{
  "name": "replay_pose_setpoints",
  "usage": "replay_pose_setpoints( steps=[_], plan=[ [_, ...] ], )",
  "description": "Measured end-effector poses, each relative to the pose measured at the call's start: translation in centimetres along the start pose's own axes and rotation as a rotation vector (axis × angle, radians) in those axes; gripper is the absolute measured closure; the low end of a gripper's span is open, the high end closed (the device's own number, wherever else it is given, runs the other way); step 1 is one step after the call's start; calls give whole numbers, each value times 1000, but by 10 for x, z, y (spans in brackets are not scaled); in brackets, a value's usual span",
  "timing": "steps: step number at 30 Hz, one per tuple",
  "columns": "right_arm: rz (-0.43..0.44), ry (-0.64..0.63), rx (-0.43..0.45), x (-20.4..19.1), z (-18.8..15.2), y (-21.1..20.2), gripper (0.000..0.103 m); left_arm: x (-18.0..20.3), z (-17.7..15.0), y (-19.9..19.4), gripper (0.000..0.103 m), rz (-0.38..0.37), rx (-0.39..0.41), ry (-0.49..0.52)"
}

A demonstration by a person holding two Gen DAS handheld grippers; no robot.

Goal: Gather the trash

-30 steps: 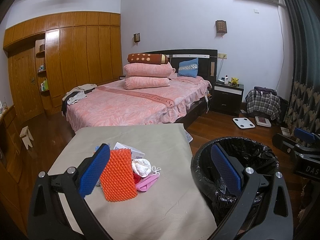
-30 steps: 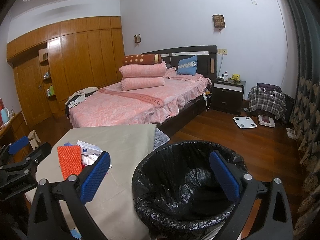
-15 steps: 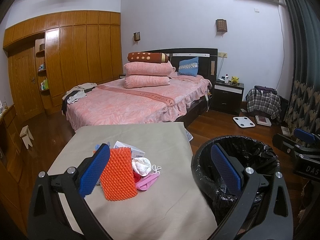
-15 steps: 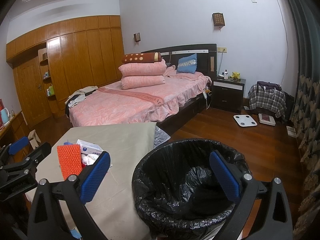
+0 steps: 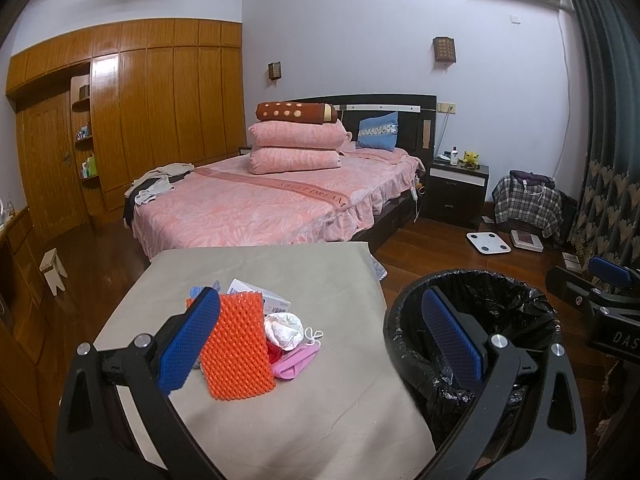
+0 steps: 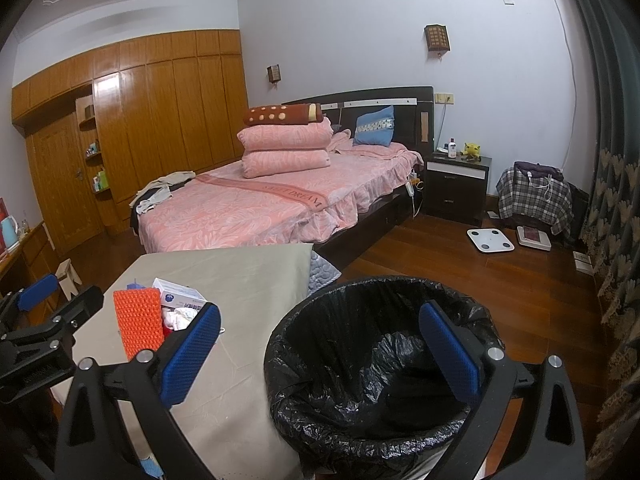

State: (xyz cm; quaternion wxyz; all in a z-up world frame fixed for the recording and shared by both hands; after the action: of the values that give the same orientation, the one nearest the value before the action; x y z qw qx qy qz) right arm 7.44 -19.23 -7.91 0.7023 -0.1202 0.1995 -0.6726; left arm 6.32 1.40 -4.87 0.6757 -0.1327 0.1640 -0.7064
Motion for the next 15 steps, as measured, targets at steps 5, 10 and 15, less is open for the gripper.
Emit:
replay_pose_setpoints(
  steps=[5, 10, 15],
  plan=[
    [0, -2, -1, 0, -1, 1, 6, -1, -8, 6, 5, 3, -9, -5],
    [7, 1, -4, -5, -9, 7, 6, -4, -8, 8, 5, 8, -19, -9],
    [22, -14, -10, -17, -9, 14, 6, -9, -8, 12, 5, 17, -30, -18]
  ],
)
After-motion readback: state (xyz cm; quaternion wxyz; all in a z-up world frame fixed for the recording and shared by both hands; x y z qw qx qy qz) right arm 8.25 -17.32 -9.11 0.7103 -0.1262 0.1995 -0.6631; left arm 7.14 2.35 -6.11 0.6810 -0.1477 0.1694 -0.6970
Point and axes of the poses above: each gripper's, at about its wrist camera, not at the fingertips, and y roughly the way its jaws point, x to its right, z to its top, the point moved 6 cm from there along y, roughly the way its jaws point, and after that the axes turned 2 degrees about -z, right-handed, at the moved point
